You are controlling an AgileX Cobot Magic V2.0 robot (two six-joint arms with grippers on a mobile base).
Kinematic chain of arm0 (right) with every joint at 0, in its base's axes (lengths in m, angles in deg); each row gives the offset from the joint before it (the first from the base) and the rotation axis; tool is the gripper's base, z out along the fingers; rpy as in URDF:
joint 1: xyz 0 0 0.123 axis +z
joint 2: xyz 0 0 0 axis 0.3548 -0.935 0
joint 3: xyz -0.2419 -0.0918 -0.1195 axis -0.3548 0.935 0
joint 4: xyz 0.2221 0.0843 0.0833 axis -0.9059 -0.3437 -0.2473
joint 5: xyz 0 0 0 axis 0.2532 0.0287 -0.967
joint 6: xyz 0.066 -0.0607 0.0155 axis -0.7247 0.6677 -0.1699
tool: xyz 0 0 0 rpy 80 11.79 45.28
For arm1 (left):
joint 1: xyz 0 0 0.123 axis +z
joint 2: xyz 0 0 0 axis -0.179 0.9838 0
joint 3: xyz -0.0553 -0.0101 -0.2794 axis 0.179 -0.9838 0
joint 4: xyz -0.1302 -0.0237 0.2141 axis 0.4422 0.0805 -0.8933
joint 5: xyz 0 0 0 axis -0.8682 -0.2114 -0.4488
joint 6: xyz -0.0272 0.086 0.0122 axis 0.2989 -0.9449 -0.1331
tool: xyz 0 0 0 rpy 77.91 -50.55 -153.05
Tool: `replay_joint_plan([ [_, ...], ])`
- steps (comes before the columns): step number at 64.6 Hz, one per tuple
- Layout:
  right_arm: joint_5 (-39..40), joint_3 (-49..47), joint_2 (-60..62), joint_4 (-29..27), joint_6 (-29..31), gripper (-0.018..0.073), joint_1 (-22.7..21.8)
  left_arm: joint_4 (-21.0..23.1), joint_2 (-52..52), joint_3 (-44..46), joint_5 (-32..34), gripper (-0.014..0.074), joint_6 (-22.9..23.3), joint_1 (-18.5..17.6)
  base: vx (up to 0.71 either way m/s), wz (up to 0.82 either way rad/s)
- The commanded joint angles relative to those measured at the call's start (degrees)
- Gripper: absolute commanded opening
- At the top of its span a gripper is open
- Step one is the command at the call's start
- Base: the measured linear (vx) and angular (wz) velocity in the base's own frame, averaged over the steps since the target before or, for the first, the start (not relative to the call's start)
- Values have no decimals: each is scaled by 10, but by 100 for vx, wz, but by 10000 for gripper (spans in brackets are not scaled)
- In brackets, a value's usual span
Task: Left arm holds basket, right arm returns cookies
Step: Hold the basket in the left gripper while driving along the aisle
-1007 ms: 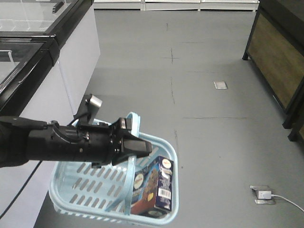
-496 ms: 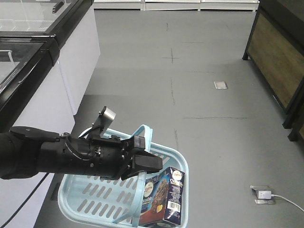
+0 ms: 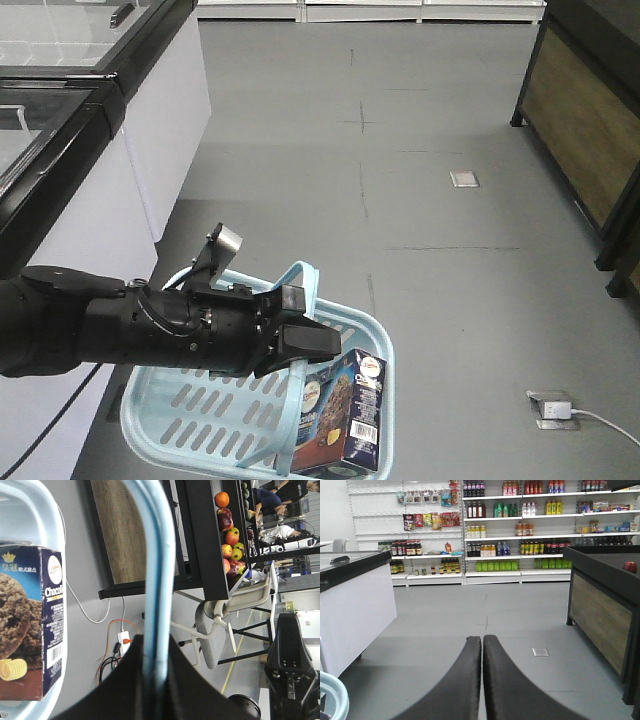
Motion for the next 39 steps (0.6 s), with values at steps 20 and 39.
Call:
replay_joint_plan([
  [20,43,2,6,4,2,-8,-2,41,-30,15,-25,-8,-7,-2,0,0],
  [39,43,2,6,4,2,-8,-2,41,-30,15,-24,-8,-7,-2,0,-1],
])
